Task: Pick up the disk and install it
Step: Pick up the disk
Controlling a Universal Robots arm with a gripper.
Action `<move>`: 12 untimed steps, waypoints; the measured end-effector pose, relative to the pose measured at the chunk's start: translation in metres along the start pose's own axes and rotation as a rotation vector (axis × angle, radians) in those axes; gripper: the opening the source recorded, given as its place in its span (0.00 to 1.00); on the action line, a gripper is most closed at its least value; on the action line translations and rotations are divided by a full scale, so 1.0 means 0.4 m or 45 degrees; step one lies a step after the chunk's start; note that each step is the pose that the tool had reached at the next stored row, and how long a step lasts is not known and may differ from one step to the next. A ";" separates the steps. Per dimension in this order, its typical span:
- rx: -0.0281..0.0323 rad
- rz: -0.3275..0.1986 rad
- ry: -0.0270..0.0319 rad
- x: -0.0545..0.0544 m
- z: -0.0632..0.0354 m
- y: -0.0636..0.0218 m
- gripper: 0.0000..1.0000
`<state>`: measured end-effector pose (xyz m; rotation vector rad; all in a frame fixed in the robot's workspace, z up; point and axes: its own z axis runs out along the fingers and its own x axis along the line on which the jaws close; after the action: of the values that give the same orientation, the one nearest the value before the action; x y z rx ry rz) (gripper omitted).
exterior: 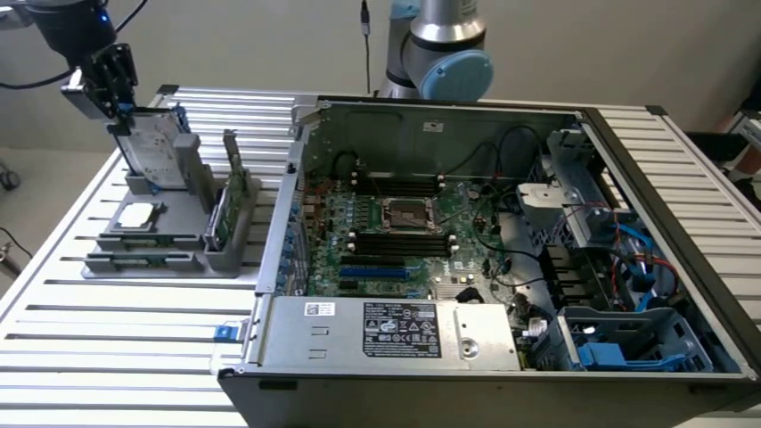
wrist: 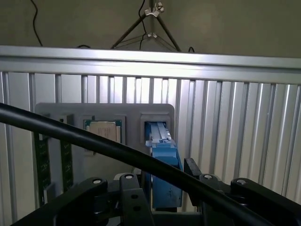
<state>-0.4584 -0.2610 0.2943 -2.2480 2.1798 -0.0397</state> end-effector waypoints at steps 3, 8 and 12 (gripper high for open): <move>-0.0028 0.013 0.0003 0.000 0.003 0.000 0.47; -0.0082 0.029 0.0005 0.000 0.007 0.000 0.47; -0.0101 0.034 0.0006 0.000 0.009 0.000 0.47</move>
<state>-0.4584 -0.2611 0.2906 -2.2229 2.2137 -0.0314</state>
